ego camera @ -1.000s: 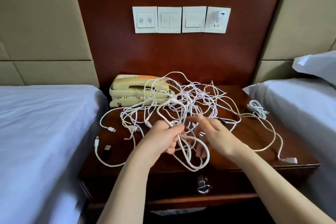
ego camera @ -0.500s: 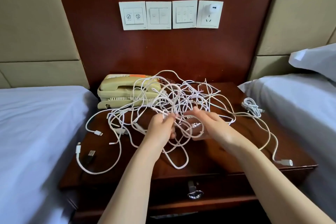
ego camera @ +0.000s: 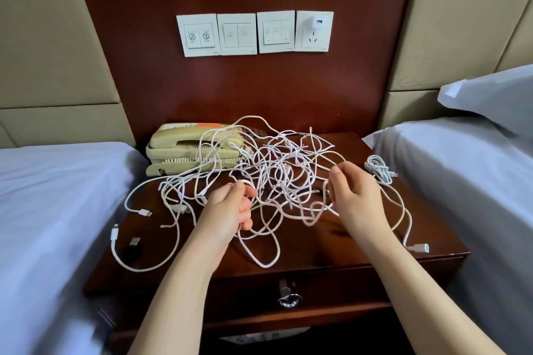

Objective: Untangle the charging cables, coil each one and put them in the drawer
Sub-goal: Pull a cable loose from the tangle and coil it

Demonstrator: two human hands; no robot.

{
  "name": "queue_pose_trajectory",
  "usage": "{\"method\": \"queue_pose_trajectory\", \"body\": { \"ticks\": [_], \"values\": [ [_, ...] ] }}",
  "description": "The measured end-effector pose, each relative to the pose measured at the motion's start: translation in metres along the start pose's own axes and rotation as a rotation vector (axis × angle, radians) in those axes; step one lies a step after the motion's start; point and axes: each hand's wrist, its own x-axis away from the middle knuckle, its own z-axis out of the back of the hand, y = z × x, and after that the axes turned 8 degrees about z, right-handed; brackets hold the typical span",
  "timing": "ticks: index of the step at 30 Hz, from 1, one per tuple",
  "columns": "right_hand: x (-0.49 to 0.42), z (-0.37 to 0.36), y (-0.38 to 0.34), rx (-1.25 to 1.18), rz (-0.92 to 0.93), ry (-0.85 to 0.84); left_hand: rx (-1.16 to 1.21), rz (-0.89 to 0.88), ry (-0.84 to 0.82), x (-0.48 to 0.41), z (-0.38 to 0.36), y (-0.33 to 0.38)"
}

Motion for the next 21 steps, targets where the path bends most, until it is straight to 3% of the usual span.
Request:
{"method": "queue_pose_trajectory", "body": {
  "ticks": [4,7,15,21],
  "values": [
    [0.012,-0.012,-0.017,0.132,0.262,-0.037,-0.039,-0.022,0.008,0.004,-0.002,0.001],
    [0.021,-0.027,-0.023,0.233,0.386,-0.250,-0.082,-0.057,-0.025,0.010,-0.002,0.004],
    [0.027,-0.050,-0.042,0.045,0.290,-0.594,-0.149,-0.028,-0.089,0.020,0.012,0.005],
    [0.021,-0.053,-0.046,-0.243,0.114,-0.648,-0.089,0.022,-0.209,0.026,0.022,0.008]
  ]
}}
